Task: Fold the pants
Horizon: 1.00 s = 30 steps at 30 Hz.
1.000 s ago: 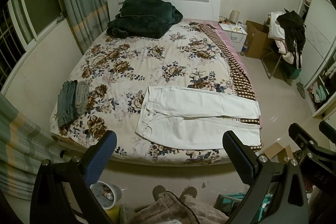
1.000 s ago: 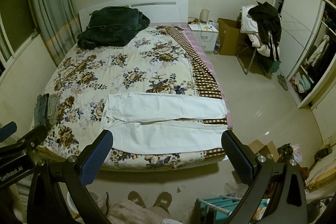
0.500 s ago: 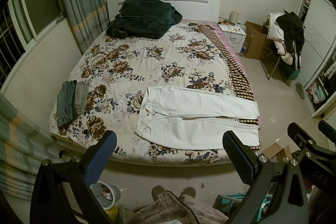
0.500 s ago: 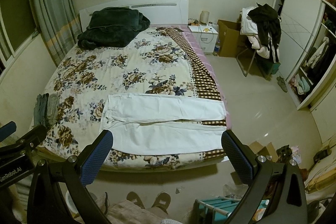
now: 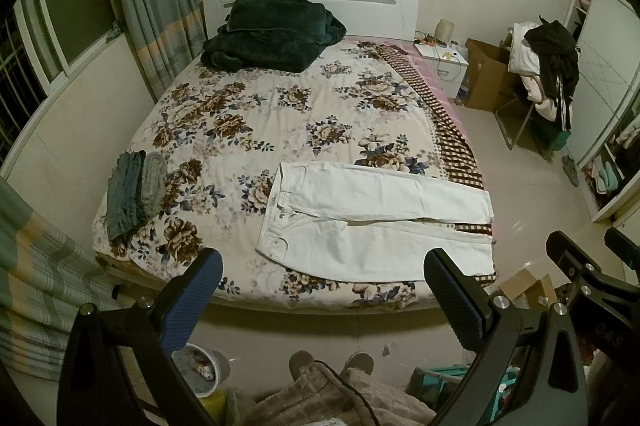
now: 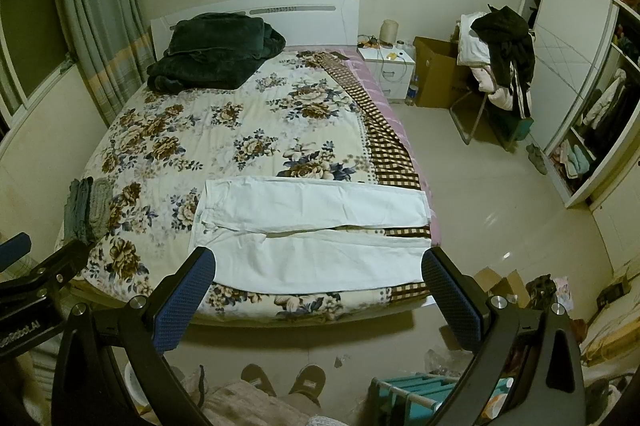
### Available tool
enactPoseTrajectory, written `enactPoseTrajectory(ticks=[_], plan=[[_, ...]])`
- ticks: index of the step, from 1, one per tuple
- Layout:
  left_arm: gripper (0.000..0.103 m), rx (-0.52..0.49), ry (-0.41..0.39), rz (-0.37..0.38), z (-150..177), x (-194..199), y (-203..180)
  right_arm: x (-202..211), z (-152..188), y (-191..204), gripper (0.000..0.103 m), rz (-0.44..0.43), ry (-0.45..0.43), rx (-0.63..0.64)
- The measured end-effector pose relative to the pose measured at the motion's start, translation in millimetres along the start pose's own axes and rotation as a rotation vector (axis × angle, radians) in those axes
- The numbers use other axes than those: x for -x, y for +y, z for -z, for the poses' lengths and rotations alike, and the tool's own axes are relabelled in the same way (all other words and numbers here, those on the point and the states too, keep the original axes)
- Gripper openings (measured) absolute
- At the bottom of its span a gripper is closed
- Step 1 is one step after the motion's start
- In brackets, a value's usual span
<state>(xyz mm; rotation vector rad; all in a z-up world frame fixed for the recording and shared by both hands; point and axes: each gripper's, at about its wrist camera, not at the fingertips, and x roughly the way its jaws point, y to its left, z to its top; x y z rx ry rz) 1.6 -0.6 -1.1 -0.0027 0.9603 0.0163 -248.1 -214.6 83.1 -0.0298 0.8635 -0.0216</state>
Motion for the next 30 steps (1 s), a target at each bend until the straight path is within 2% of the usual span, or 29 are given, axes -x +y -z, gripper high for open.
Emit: enactPoseTrajectory(ticks=[6,11,16,20,23,24,26,30], plan=[[0.103,0.009,-0.042,-0.049,-29.0,-9.4,-3.6,-13.5,-5.5,0.5,0.103,0.01,0.014,-0.041],[0.103,0.035,-0.029,-0.084,-46.5,-67.7,13.3,-55.3,-14.2,-17.9,0.103,0.062,0.034,-0.141],[0.103,0.095,0.007,-0.1,-61.5,-126.8,36.2,-120.0,-21.8,-39.2,0.103,0.131,0.07,-0.271],[0.103,0.175,0.1,-0.1,-82.1,-183.6,44.1,-186.2,-31.7,-65.4,0.103,0.181,0.126,-0.347],[0.103,0.198,0.148,-0.136,-102.0,-226.7,40.2,-247.5,-44.0,-94.0,0.103,0.205,0.179,-0.404],[0.103,0.212,0.176,-0.158,-112.5,-251.9,34.4,-269.0,-48.5,-103.6,0.103,0.213,0.194,-0.423],[0.103,0.235,0.208,-0.177,-124.0,-282.4,34.3,-319.6,-58.9,-121.2,0.103,0.221,0.229,-0.455],[0.103,0.303,0.319,-0.245,-156.9,-375.5,20.8,-426.4,-83.5,-156.1,0.103,0.215,0.296,-0.487]])
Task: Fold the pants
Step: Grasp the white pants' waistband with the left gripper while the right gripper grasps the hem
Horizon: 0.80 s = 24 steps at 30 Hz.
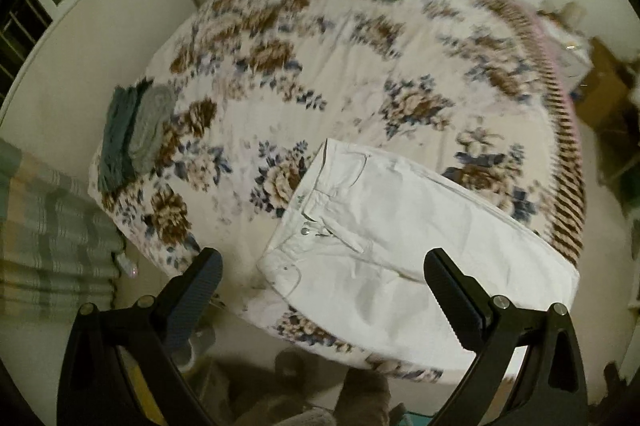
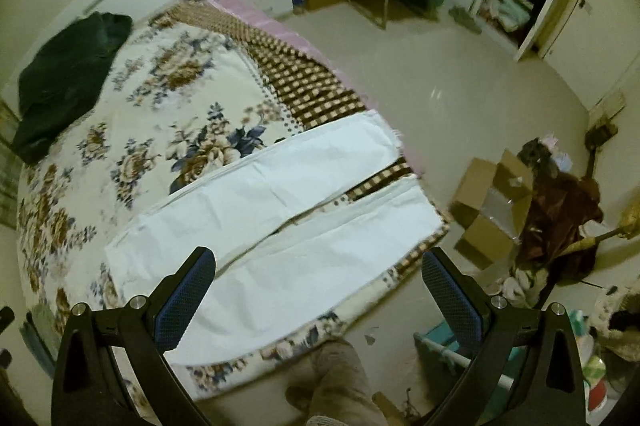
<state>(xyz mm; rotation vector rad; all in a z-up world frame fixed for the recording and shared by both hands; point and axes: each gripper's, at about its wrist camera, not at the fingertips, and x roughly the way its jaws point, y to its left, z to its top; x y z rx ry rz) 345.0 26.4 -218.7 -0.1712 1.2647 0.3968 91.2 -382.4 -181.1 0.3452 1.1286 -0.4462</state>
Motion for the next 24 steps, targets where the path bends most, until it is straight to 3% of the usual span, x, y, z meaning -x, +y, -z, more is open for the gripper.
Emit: enactPoseTrajectory(ticks=[7,13,17,23,24], plan=[[0.103,0.174,0.257,-0.01,-65.4,-155.2,-69.5,-201.1,-125.1,23.2,0.103,0.028,0.13,-0.079],[0.103,0.254,0.37,-0.045,-96.3,-269.7,-108.6,-367.6,-200.7,25.4,0.103,0.105,0.221,-0.202],[0.103,0.308,0.433,-0.062,-113.2,-341.0,-126.2,-461.2,-223.6,7.8,0.103,0.149,0.305,-0.288],[0.103,0.354,0.507,-0.082,-120.1,-411.7,-135.9,-542.1,-228.0,-33.4,0.103,0.2,0.368,-0.451],[0.103,0.35,0.519,-0.099,-119.3,-421.2,-135.6,-550.0,-227.9,-37.6,0.103,0.22,0.412,-0.483]])
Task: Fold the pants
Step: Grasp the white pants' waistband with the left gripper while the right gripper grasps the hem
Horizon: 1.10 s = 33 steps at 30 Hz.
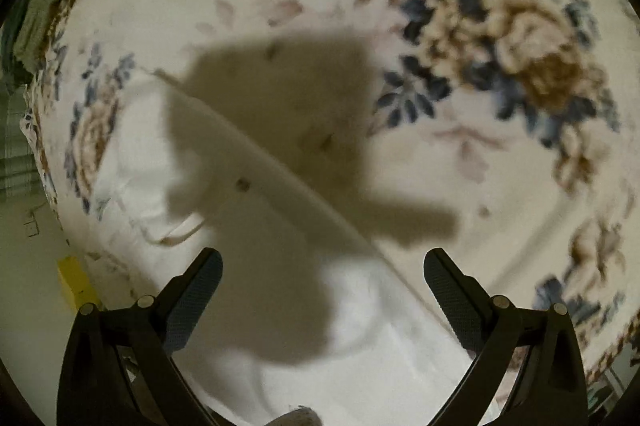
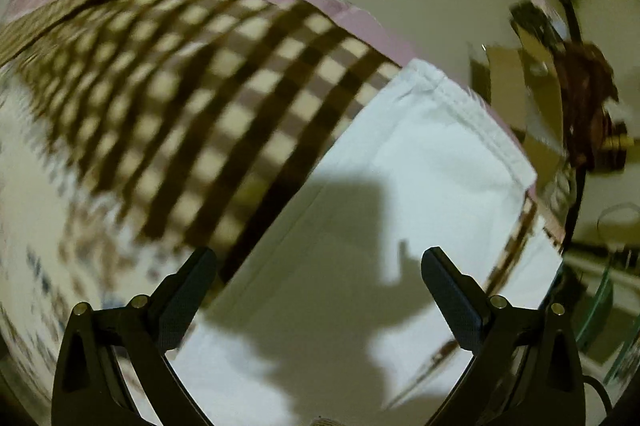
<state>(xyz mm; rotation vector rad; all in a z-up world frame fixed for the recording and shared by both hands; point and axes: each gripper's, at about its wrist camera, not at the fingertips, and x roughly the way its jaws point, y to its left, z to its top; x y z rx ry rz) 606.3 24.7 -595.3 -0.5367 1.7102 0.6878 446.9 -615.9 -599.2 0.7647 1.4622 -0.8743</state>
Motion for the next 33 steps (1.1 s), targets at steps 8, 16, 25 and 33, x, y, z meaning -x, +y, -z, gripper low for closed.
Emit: enactPoseTrajectory(ticks=[8,16,25,33], plan=[[0.052,0.029,-0.048,0.067,-9.1,-12.7,30.0,-41.7,-6.6,-2.0,0.063,0.046,0.11,-0.062],[0.005,0.045,-0.153,0.362,11.6,43.5,105.6,0.9,18.1,12.0,0.005,-0.029,0.013,0.041],[0.004,-0.014,-0.288,0.59,87.1,115.2,201.0,101.8,62.0,-60.7,0.004,-0.144,-0.151,0.089],[0.004,-0.097,-0.352,0.628,161.8,91.1,276.3,136.9,109.2,-178.0,0.004,-0.153,-0.219,0.08]])
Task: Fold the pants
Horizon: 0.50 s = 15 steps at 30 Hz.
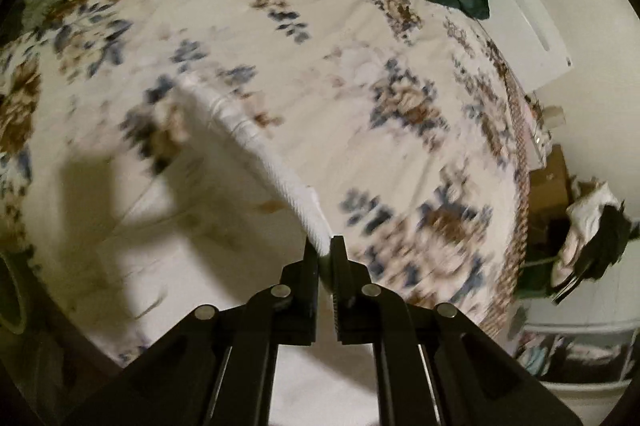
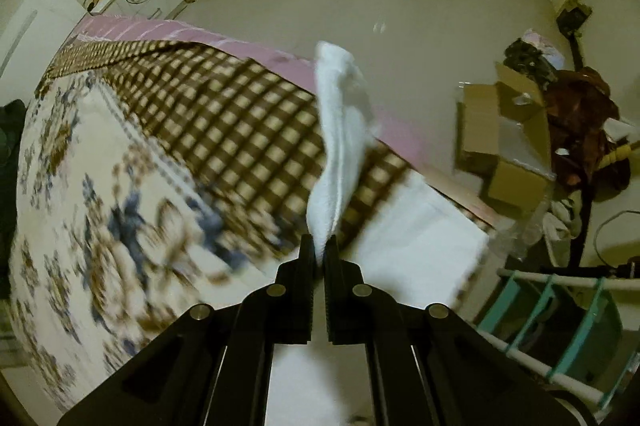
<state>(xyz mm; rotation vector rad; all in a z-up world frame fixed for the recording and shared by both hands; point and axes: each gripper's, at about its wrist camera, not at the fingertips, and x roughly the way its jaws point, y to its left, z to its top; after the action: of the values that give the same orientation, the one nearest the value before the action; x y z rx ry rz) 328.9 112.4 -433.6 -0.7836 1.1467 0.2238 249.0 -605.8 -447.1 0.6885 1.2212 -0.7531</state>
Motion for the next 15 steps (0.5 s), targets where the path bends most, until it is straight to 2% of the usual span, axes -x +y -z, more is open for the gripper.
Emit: enactPoseTrajectory(ticks=[3,8,11,15], plan=[[0.003,0.025,0.04,-0.041,34.0,-10.7,46.4,-0.5,36.3,-38.2,0.004,0.06,-0.017,-0.027],[0.004,0.062,0.106,-0.132,75.7,-54.8,111.4,-41.8,92.3,-92.2,0.004,0.123,0.052,-0.048],[0.004,0.086,0.139,-0.169,95.4,-77.2,138.2,-67.2,114.0,-107.7,0.004,0.138,0.078,-0.051],[0.004,0.076,0.16,-0.194,111.1,-90.8,153.2,-96.5,128.8,-114.0,0.004,0.151,0.08,-0.016]])
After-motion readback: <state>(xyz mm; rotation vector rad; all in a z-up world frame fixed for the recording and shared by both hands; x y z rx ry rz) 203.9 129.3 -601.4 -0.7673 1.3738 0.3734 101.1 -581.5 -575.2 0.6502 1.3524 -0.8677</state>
